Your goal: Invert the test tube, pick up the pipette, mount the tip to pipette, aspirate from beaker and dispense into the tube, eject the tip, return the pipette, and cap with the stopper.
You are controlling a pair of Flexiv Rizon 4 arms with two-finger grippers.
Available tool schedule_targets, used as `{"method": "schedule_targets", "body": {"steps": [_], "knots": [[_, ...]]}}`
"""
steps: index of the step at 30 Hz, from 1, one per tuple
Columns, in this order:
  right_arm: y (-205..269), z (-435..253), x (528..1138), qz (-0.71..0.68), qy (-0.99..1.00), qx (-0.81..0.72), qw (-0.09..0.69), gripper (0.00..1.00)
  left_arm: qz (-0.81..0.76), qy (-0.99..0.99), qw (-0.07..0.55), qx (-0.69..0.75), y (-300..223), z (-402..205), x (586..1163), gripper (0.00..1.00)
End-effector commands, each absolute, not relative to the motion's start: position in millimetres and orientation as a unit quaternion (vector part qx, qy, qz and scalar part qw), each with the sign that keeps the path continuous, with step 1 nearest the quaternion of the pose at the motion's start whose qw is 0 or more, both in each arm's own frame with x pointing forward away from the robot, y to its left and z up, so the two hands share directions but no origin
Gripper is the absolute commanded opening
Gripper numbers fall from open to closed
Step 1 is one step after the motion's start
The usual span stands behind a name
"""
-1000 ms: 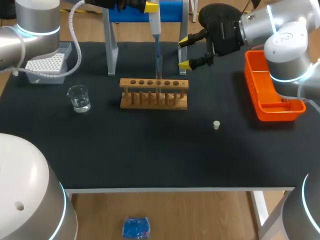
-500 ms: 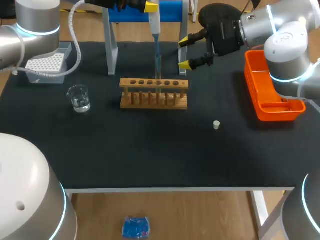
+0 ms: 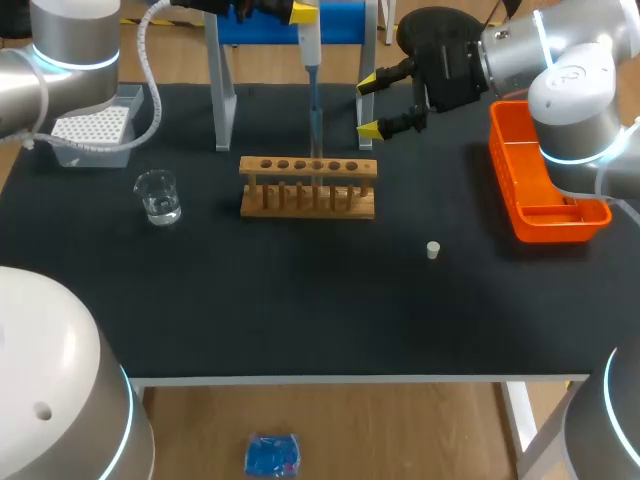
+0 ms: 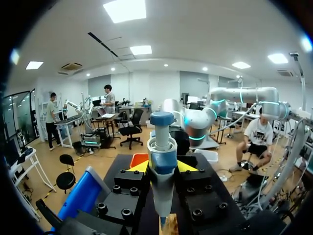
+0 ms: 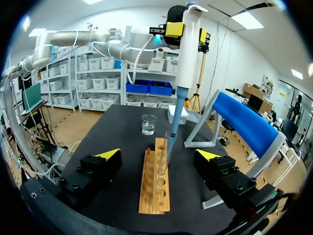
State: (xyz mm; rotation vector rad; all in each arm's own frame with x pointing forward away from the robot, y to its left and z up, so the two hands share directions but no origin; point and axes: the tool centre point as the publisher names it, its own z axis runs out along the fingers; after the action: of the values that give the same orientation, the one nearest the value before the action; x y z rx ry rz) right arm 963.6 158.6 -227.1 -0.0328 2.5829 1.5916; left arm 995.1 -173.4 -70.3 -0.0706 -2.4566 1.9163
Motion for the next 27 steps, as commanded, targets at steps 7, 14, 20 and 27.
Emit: {"method": "schedule_targets", "body": {"steps": [7, 14, 20, 27], "knots": [[158.8, -227.8, 963.8, 0.524, 0.850, -0.011, 0.054, 1.00, 0.615, -0.788, 0.013, -0.023, -172.5, -69.0, 994.6, 0.00], [158.8, -227.8, 963.8, 0.524, 0.850, -0.011, 0.054, 1.00, 0.616, -0.788, 0.014, -0.024, -173.0, -69.2, 994.4, 0.00], [158.8, -227.8, 963.8, 0.524, 0.850, -0.011, 0.054, 1.00, 0.616, -0.787, 0.014, -0.024, -173.1, -69.5, 993.2, 0.00], [158.8, -227.8, 963.8, 0.524, 0.850, -0.011, 0.054, 1.00, 0.617, -0.787, 0.016, -0.024, -173.4, -69.9, 992.1, 0.00]]}}
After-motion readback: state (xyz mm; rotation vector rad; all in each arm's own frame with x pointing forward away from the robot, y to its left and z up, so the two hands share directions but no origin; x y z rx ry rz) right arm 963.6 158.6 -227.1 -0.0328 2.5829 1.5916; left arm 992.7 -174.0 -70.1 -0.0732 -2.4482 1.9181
